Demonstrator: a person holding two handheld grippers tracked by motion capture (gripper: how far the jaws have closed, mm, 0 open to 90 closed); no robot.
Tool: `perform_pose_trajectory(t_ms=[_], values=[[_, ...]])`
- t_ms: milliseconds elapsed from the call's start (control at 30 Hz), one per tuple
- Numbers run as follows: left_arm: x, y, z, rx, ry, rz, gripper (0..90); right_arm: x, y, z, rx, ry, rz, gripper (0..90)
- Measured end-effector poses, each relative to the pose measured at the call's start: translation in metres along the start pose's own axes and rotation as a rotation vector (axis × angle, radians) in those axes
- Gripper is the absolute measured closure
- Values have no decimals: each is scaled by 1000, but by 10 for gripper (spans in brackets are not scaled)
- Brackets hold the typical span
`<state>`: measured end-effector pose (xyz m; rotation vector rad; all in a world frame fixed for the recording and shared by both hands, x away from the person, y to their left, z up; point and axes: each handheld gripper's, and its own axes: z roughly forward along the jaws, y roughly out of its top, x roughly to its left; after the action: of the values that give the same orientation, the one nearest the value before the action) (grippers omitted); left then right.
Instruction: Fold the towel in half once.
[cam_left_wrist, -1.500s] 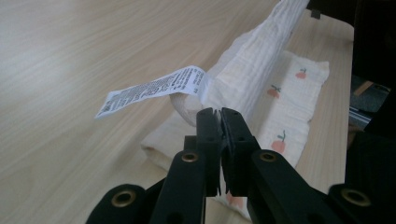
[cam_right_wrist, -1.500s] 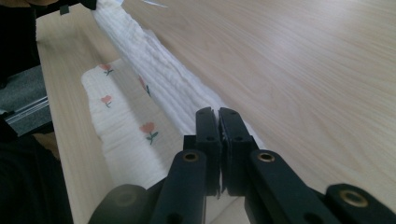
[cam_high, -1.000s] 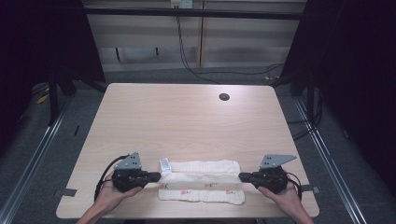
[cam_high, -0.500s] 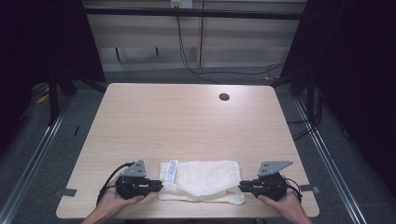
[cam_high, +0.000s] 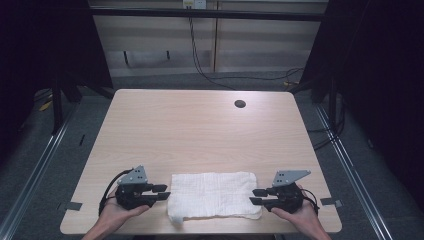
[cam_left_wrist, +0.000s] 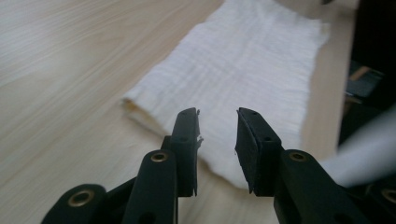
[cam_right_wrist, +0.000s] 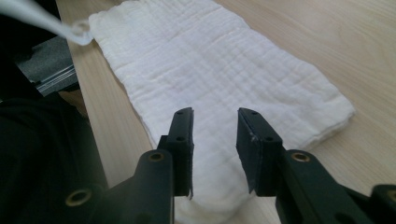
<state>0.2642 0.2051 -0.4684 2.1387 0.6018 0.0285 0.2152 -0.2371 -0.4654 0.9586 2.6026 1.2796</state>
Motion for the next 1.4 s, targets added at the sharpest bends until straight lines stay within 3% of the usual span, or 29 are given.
perform_pose_trajectory(t_ms=[33, 67, 233, 267, 400, 467, 600, 667, 733, 833, 900, 933, 1033, 1067, 1233, 1400], values=[[2, 1, 1, 9, -1, 0, 676, 1, 1, 2, 7, 1, -6, 654], [3, 4, 6, 17, 9, 16, 675, 3, 3, 7, -6, 37, 5, 648], [7, 17, 17, 35, 2, 44, 656, 7, 12, 21, -14, 70, 15, 635], [10, 25, 25, 58, 9, 63, 634, 12, 19, 34, 7, 87, -4, 618], [16, 34, 41, 94, 12, 60, 619, 21, 28, 55, 51, 110, -33, 596], [20, 37, 50, 104, -9, 51, 618, 29, 34, 68, 77, 128, -65, 590], [24, 39, 62, 135, 20, 60, 604, 41, 44, 88, 96, 161, -89, 564], [24, 37, 65, 137, 16, 61, 604, 46, 45, 95, 108, 161, -107, 544], [25, 33, 68, 159, 39, 74, 604, 52, 43, 100, 132, 136, -131, 517], [25, 30, 71, 177, 49, 85, 615, 55, 41, 102, 155, 112, -153, 508], [24, 31, 72, 173, 47, 81, 655, 57, 39, 103, 154, 100, -174, 548], [23, 31, 74, 164, 37, 79, 685, 58, 38, 103, 151, 59, -219, 627], [21, 31, 76, 161, 42, 85, 737, 58, 36, 102, 137, 44, -230, 679], [19, 31, 78, 154, 47, 88, 754, 57, 35, 100, 142, 31, -234, 735], [14, 31, 82, 141, 57, 74, 827, 47, 32, 92, 155, 52, -202, 819], [5, 37, 93, 139, 19, 73, 846, 35, 23, 78, 166, 51, -168, 840]])
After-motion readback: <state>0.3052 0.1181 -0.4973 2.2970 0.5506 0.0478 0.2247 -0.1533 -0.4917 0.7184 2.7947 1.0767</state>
